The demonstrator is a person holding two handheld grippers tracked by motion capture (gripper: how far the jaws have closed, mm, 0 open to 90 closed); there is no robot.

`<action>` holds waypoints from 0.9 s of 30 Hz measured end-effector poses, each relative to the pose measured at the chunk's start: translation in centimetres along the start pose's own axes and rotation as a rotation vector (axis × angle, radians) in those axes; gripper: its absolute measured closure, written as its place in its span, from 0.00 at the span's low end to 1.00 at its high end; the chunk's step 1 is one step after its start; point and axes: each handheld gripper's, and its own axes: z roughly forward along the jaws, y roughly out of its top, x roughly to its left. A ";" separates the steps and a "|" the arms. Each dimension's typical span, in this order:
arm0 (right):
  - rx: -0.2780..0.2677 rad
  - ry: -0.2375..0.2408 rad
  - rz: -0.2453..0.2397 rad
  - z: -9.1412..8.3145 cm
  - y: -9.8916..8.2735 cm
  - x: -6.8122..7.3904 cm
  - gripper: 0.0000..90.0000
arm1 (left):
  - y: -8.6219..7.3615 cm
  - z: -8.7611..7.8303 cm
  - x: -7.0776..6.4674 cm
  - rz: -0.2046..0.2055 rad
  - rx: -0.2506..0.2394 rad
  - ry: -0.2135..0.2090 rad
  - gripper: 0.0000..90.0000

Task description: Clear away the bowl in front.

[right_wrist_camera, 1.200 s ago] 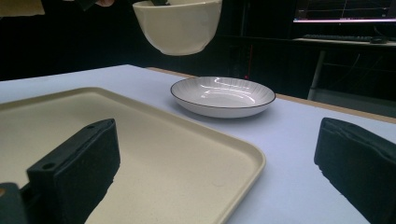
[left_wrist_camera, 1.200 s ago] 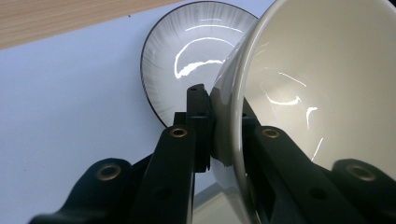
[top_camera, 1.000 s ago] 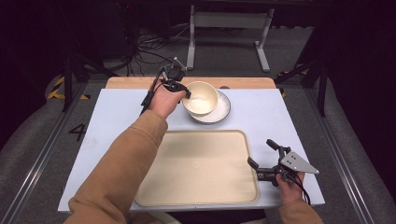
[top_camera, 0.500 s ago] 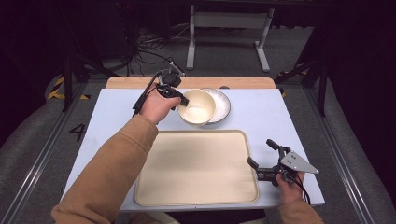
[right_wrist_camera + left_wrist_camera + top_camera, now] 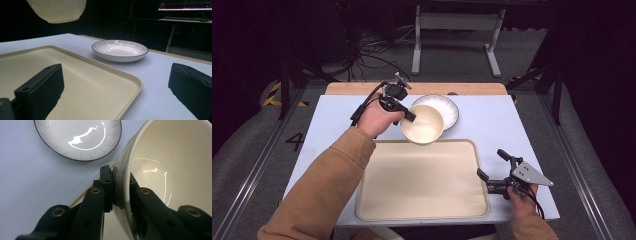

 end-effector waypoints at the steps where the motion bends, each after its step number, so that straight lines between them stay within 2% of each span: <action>1: 0.000 0.000 0.000 0.0 0.0 0.0 0.01 | -0.1 0.0 -0.1 0.006 0.005 -0.006 0.93; 5: 0.000 0.000 0.000 0.0 0.0 0.0 0.01 | -0.6 0.1 -0.3 0.023 0.019 -0.016 0.93; 11: 0.002 -0.002 -0.004 0.0 0.0 0.0 0.01 | -1.2 0.5 -0.2 0.020 0.036 -0.046 0.93; 15: 0.003 -0.002 -0.003 0.0 0.0 0.0 0.01 | -1.7 1.5 -0.2 0.029 0.063 -0.039 0.93; 27: 0.002 -0.003 -0.003 0.0 0.0 0.0 0.01 | -2.9 4.0 -0.4 0.043 0.128 -0.054 0.93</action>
